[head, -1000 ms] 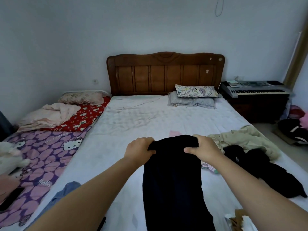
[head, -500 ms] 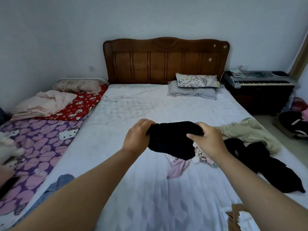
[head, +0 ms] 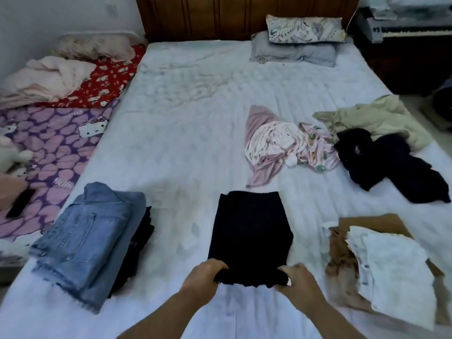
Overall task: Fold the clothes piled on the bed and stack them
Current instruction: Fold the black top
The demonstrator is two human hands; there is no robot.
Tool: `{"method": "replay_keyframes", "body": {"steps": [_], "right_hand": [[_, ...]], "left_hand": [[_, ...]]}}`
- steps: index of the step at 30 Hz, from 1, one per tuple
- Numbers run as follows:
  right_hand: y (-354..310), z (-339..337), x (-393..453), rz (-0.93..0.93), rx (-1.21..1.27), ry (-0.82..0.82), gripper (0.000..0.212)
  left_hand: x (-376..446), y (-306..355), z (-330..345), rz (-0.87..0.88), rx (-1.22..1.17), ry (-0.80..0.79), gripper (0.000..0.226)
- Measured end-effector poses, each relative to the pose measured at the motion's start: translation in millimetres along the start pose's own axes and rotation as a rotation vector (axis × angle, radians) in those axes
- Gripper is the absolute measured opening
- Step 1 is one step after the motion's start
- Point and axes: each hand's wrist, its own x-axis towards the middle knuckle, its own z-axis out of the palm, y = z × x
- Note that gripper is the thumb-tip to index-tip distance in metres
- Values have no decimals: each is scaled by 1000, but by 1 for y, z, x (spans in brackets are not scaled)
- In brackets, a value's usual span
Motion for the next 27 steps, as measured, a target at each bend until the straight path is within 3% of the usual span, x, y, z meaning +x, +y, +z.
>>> {"method": "replay_keyframes", "body": {"steps": [3, 6, 11, 15, 19, 21, 23, 25, 27], "right_hand": [[18, 39, -16, -31, -8, -40, 17], [31, 64, -28, 10, 30, -191, 9], [41, 74, -33, 123, 148, -271, 28], [43, 78, -21, 139, 188, -149, 22], [51, 83, 2, 204, 263, -22, 15], [59, 88, 12, 278, 221, 50, 23], [66, 98, 18, 279, 72, 150, 46], [69, 110, 19, 139, -137, 241, 63], [71, 123, 21, -67, -335, 257, 73]], "left_hand": [[-21, -20, 37, -67, -4, -105, 29], [-35, -32, 57, -115, -95, -180, 23], [-41, -42, 72, -150, -210, -255, 17], [-29, -40, 77, -140, -189, -203, 18], [-4, -44, 81, -199, -168, -108, 37], [7, -48, 82, -203, -103, -82, 52], [14, -55, 91, -204, 25, -71, 67], [16, -61, 101, -192, 184, -71, 73], [13, -68, 116, -69, 269, -32, 69]]}}
